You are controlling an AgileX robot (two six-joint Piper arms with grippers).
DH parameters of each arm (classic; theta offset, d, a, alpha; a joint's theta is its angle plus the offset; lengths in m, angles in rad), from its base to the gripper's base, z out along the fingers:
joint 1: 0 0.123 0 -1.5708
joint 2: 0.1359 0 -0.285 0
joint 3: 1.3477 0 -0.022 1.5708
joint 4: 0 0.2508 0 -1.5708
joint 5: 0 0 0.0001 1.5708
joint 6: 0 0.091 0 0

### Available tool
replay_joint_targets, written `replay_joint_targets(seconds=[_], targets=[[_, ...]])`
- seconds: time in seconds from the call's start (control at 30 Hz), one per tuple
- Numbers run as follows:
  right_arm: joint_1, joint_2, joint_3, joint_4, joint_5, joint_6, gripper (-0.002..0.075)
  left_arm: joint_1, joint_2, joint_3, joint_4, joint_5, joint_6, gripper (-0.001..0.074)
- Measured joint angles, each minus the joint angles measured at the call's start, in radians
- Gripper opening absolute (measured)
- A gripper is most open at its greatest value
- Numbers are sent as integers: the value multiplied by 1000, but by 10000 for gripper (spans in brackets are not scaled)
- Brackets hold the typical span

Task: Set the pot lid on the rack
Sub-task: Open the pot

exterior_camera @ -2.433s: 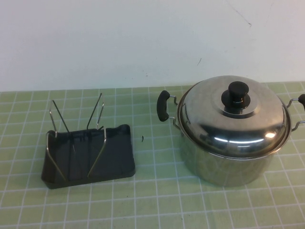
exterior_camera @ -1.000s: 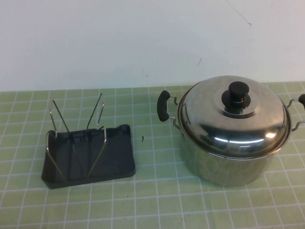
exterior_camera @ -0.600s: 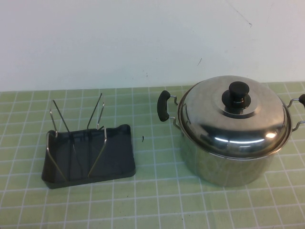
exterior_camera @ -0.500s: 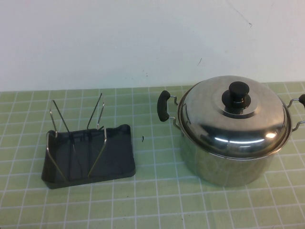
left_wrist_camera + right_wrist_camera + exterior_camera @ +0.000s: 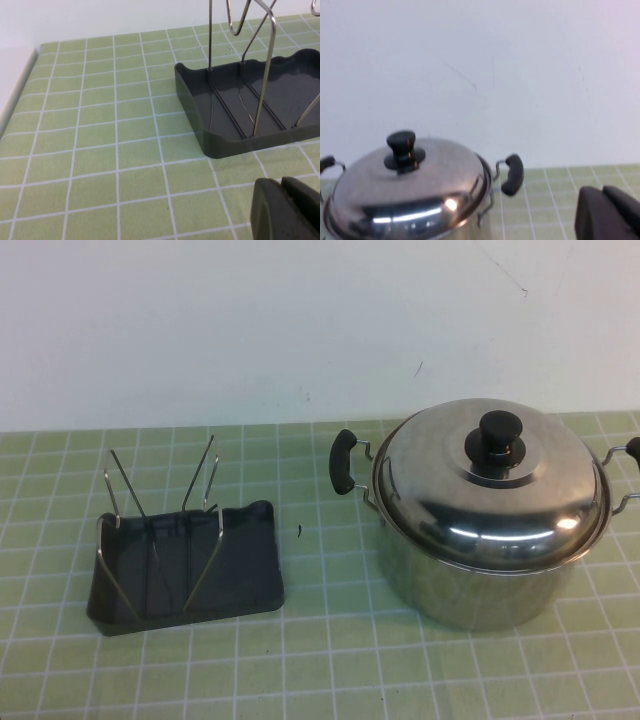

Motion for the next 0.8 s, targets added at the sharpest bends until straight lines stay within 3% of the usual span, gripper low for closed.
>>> replay_joint_targets(seconds=[0.4,0.5,0.67,0.8], targets=[[0,0,-39,-17,-35,-15,-1,0,0,0,-2,0,0,-2],[0,0,-39,30,-47,-132,-1,0,0,0,-2,0,0,-2],[0,113,-39,279,-186,-414,-1,0,0,0,-2,0,0,-2],[0,274,-47,293,-278,-394,0,0,0,0,-2,0,0,-2]])
